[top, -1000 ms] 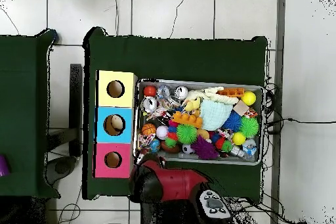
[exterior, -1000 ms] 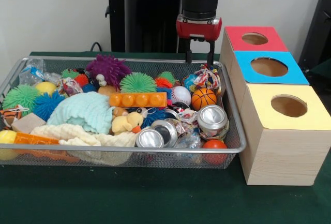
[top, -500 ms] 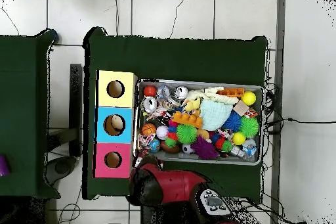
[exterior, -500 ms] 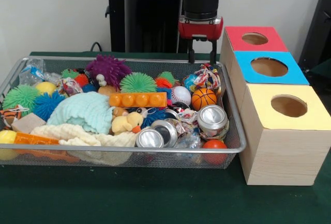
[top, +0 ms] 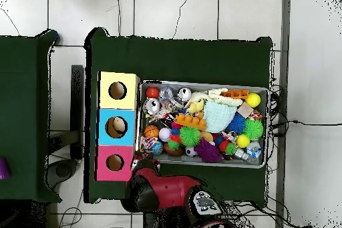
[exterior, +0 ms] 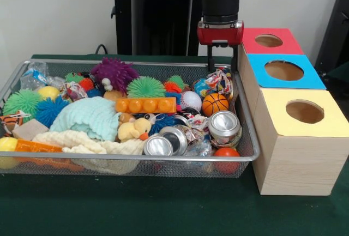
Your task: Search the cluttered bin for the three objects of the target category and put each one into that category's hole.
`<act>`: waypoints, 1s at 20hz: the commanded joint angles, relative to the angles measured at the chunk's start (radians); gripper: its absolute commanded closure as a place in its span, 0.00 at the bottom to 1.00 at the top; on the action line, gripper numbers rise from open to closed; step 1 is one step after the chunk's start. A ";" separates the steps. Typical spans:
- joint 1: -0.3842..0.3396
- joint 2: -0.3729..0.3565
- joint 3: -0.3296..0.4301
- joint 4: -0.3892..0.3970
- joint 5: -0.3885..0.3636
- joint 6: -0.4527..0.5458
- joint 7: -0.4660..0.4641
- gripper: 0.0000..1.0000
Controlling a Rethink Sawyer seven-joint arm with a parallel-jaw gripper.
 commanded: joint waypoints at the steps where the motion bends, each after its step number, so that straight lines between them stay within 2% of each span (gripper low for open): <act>1: 0.008 0.037 0.033 -0.084 0.056 -0.079 0.177 0.00; 8: -0.003 -0.023 0.036 -0.082 0.066 -0.021 0.168 0.00; 12: -0.031 -0.029 0.044 -0.078 0.047 -0.031 0.166 0.00; 20: 0.023 -0.068 -0.026 -0.072 0.089 -0.080 0.184 0.00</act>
